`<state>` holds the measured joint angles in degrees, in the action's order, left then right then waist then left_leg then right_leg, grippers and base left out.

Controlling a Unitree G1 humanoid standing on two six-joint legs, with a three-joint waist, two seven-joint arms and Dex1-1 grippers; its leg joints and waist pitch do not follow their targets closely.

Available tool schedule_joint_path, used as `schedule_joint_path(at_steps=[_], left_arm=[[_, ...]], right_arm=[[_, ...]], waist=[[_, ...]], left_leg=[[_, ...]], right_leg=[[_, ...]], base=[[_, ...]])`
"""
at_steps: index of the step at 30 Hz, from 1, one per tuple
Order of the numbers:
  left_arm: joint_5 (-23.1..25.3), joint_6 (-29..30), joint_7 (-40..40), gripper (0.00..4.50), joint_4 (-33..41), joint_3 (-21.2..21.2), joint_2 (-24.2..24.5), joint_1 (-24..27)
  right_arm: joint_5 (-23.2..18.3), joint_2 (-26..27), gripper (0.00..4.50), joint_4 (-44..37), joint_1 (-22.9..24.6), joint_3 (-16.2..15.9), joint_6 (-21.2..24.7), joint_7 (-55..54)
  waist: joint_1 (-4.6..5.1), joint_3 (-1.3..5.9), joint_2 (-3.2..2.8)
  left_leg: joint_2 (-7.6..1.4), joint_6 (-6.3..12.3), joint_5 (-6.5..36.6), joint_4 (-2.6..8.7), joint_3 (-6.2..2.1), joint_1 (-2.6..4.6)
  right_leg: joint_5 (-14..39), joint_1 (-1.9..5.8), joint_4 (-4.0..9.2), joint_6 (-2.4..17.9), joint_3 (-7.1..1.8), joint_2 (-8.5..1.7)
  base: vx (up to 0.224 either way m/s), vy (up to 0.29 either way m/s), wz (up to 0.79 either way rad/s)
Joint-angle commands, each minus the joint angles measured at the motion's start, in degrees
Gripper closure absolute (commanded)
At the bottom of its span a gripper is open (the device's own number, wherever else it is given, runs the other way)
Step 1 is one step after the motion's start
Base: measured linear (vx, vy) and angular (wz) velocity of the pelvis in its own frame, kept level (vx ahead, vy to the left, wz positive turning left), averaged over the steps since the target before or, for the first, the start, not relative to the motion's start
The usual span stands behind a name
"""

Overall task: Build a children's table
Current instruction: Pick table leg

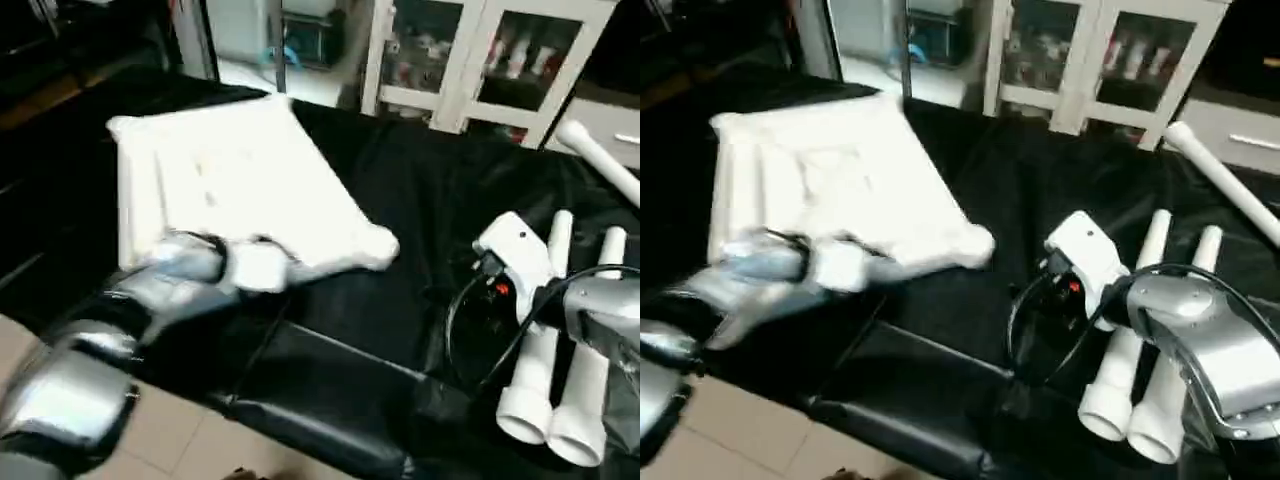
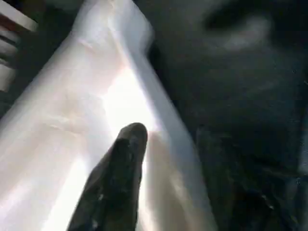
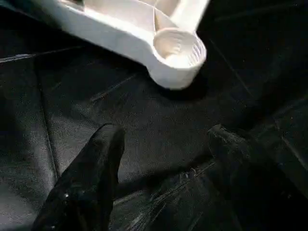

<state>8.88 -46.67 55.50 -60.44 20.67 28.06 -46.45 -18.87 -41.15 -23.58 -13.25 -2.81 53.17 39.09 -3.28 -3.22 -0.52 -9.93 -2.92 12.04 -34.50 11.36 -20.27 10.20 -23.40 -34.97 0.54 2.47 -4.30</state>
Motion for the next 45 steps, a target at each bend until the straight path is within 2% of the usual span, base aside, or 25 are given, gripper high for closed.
schedule_joint_path(at_steps=[1,2,3,4,5,7,8,9,10,11,12,14,15,17,18,19,24,29,31,35,36,37,38,42,45], left_arm=[[-5.51,-0.04,4.25,2.2,7.19,-0.59,0.64,3.26],[-9.12,3.31,5.63,2.11,14.09,-0.41,1.28,6.55],[-9.12,3.31,5.63,2.05,14.09,-0.41,1.28,6.55],[-12.08,7.65,6.13,1.99,20.22,-0.57,1.52,9.19],[-16.73,16.11,6.05,1.88,29.15,-2.02,0.79,12.68],[-19.03,20.65,5.87,1.76,33.28,-3.02,0.19,14.2],[-21.09,24.67,4.85,1.67,36.66,-3.72,-0.63,15.24],[-21.09,24.67,4.85,1.67,36.66,-3.72,-0.63,15.24],[-22.4,27.1,4.12,1.62,38.81,-4.06,-1.09,15.92],[-23.18,30.37,1.98,1.55,40.94,-4.69,-1.76,16.65],[-23.18,30.37,1.98,1.52,40.94,-4.69,-1.76,16.65],[-24.37,36.12,-1.22,1.5,44.36,-5.32,-1.99,18.05],[-25.31,41.16,-4.14,1.5,47.65,-5.79,-1.92,19.43],[-26.35,44.49,-5.35,1.5,51.55,-5.54,-1.08,21.04],[-26.99,46.52,-6.05,1.5,54.28,-5.32,-0.52,22.17],[-28.0,48.3,-6.24,1.5,57.16,-4.71,0.19,23.26],[-32.34,58.4,-4.41,1.17,67.76,-2.97,2.53,26.5],[-32.21,63.15,-4.32,0.79,72.06,-2.56,3.59,27.47],[-33.46,68.05,-5.24,0.7,75.99,-2.75,4.79,27.55],[-34.49,70.35,-5.6,0.34,77.86,-2.71,5.58,27.46],[-34.93,71.29,-5.35,0.33,78.81,-2.55,6.24,27.32],[-34.93,71.29,-5.35,0.26,78.81,-2.55,6.24,27.32],[-35.49,72.73,-4.69,0.11,80.07,-2.48,7.33,27.23],[-38.51,76.97,-3.08,0.0,83.21,-4.2,8.92,26.96],[-38.4,78.87,-3.59,0.0,83.97,-4.65,8.64,26.6]], right_arm=[[-0.03,0.21,1.38,-0.49,-0.77,1.01,1.48,-1.57],[0.6,1.62,1.38,1.48,-2.41,2.14,3.72,-4.15],[0.6,1.62,1.38,1.48,-2.41,2.14,3.72,-4.15],[1.27,3.45,1.22,3.68,-4.23,3.5,6.22,-7.04],[2.73,6.56,1.13,7.56,-7.07,6.03,10.43,-12.13],[3.7,7.76,1.06,9.34,-8.2,7.07,11.97,-14.47],[4.51,7.98,1.03,10.44,-8.76,7.25,13.05,-15.57],[4.51,7.98,1.03,10.44,-8.76,7.25,13.05,-15.57],[4.97,7.96,0.87,10.94,-8.95,7.25,13.62,-16.06],[6.36,7.89,0.75,11.96,-9.49,7.44,15.3,-17.58],[6.36,7.89,0.68,11.96,-9.49,7.44,15.3,-17.58],[7.76,7.92,0.54,12.98,-9.9,8.19,17.3,-19.7],[9.22,7.86,0.4,14.55,-10.44,8.76,19.92,-21.52],[9.74,8.0,0.27,16.01,-10.62,9.03,21.54,-22.4],[10.05,8.07,0.2,16.99,-10.69,9.19,22.59,-22.91],[10.42,8.46,0.09,18.21,-10.57,9.67,22.66,-23.78],[12.12,11.74,0.0,23.08,-11.39,13.42,21.66,-29.55],[12.34,13.09,0.0,25.39,-11.93,15.06,22.31,-30.89],[11.98,15.16,0.0,26.91,-12.45,17.2,24.69,-30.96],[11.83,15.99,0.0,27.61,-12.59,18.04,25.28,-31.4],[11.6,16.31,0.0,27.81,-12.39,18.3,25.56,-31.49],[11.6,16.31,0.0,27.81,-12.39,18.3,25.56,-31.49],[11.25,17.17,0.28,28.04,-12.39,19.62,26.15,-31.9],[10.24,19.59,0.48,29.24,-12.62,24.01,28.4,-32.62],[10.39,20.23,0.74,30.21,-13.37,25.2,28.71,-32.73]], waist=[[-0.53,3.97,0.04],[-0.71,3.87,0.39],[-0.72,3.94,0.14],[-0.62,3.77,0.16],[-0.41,3.76,0.65],[-0.35,3.5,0.39],[-0.63,3.47,0.53],[-0.72,3.36,0.5],[-0.82,3.23,0.67],[-0.81,3.25,1.24],[-0.86,3.23,1.0],[-0.75,3.39,1.24],[-0.48,3.57,1.58],[-0.45,3.48,1.46],[-0.16,3.76,1.57],[0.0,3.64,1.85],[0.02,3.48,1.85],[0.0,3.25,1.86],[-0.04,3.46,1.84],[-0.14,3.38,1.9],[-0.06,3.44,2.64],[-0.23,3.4,2.3],[-0.09,3.4,2.98],[-0.07,3.35,2.73],[-0.09,3.22,2.88]], left_leg=[[-3.25,0.46,8.36,3.78,-1.48,0.66],[-3.51,0.23,8.43,3.97,-1.42,0.57],[-3.67,-0.26,8.45,4.02,-1.51,0.75],[-3.46,-0.2,8.67,4.07,-1.31,0.55],[-3.34,-1.35,8.81,4.01,-1.18,0.64],[-3.19,-2.16,9.96,4.0,-1.15,0.83],[-3.14,-3.1,11.8,3.85,-0.95,1.39],[-3.03,-3.0,11.78,3.95,-1.02,1.2],[-3.01,-2.91,12.2,4.01,-0.98,1.14],[-2.99,-2.9,12.23,4.08,-1.07,1.05],[-2.97,-3.03,11.31,4.11,-1.2,0.92],[-2.82,-2.65,9.61,3.98,-1.14,0.78],[-2.89,-2.86,8.21,3.92,-1.17,0.64],[-2.68,-2.3,7.29,3.9,-1.17,0.43],[-2.8,-2.3,6.14,3.8,-1.28,0.39],[-2.71,-1.65,5.18,3.79,-1.1,0.31],[-2.67,-1.56,5.18,3.82,-0.99,0.41],[-2.46,-2.05,6.63,3.88,-0.88,0.52],[-2.42,-2.3,6.26,3.84,-0.95,0.59],[-2.37,-2.67,6.08,3.93,-0.96,0.56],[-2.38,-2.52,5.9,3.9,-0.85,0.53],[-2.34,-2.48,5.58,3.93,-0.98,0.43],[-2.31,-2.32,5.49,3.89,-0.84,0.41],[-2.31,-3.21,5.59,3.92,-0.92,0.65],[-2.29,-3.62,6.59,3.98,-0.93,0.59]], right_leg=[[3.38,3.08,3.07,15.12,-2.65,-3.97],[3.81,3.07,2.89,15.47,-2.66,-4.13],[4.0,3.05,2.56,15.67,-2.64,-4.28],[5.07,2.89,2.88,15.44,-2.62,-4.03],[7.71,2.69,2.83,15.6,-2.65,-4.08],[11.24,2.4,3.34,15.06,-2.67,-3.98],[14.07,2.11,3.45,13.84,-2.82,-3.87],[14.85,2.18,3.67,13.31,-2.78,-3.79],[15.91,2.15,3.94,12.52,-2.77,-3.75],[16.68,2.32,3.93,11.61,-2.77,-3.75],[16.58,2.42,3.85,11.1,-2.78,-3.76],[16.16,2.48,3.83,10.02,-2.81,-3.71],[14.12,2.75,3.23,10.23,-2.81,-3.58],[13.92,2.74,3.52,10.0,-2.79,-3.54],[12.21,3.04,2.98,10.42,-2.8,-3.67],[11.15,2.89,3.25,10.67,-2.76,-3.46],[11.47,2.73,3.21,11.18,-2.72,-3.41],[14.91,2.59,3.66,9.28,-2.75,-3.14],[14.42,2.65,3.39,9.07,-2.76,-3.18],[13.76,2.62,3.4,8.82,-2.67,-3.02],[13.58,2.68,3.42,8.68,-2.67,-2.98],[13.8,2.73,3.32,8.5,-2.67,-3.09],[14.06,2.71,3.41,8.27,-2.69,-3.05],[14.38,2.37,3.15,7.99,-2.67,-2.97],[15.09,2.38,3.3,7.87,-2.65,-2.97]], base=[[0.0,0.0,0.0],[0.0,0.0,0.0],[0.0,0.0,0.0],[0.0,0.0,0.0],[0.0,0.0,0.0],[0.0,0.0,0.0],[0.0,0.0,0.0],[0.0,0.0,0.0],[0.0,0.0,0.0],[0.0,0.0,0.0],[0.0,0.0,0.0],[0.0,0.0,0.0],[0.0,0.0,0.0],[0.0,0.0,0.0],[0.0,0.0,0.0],[0.0,0.0,0.0],[0.0,0.0,0.0],[0.0,0.0,0.0],[0.0,0.0,0.0],[0.0,0.0,0.0],[0.0,0.0,0.0],[0.0,0.0,0.0],[0.0,0.0,0.0],[0.0,0.0,0.0],[0.0,0.0,0.0]])
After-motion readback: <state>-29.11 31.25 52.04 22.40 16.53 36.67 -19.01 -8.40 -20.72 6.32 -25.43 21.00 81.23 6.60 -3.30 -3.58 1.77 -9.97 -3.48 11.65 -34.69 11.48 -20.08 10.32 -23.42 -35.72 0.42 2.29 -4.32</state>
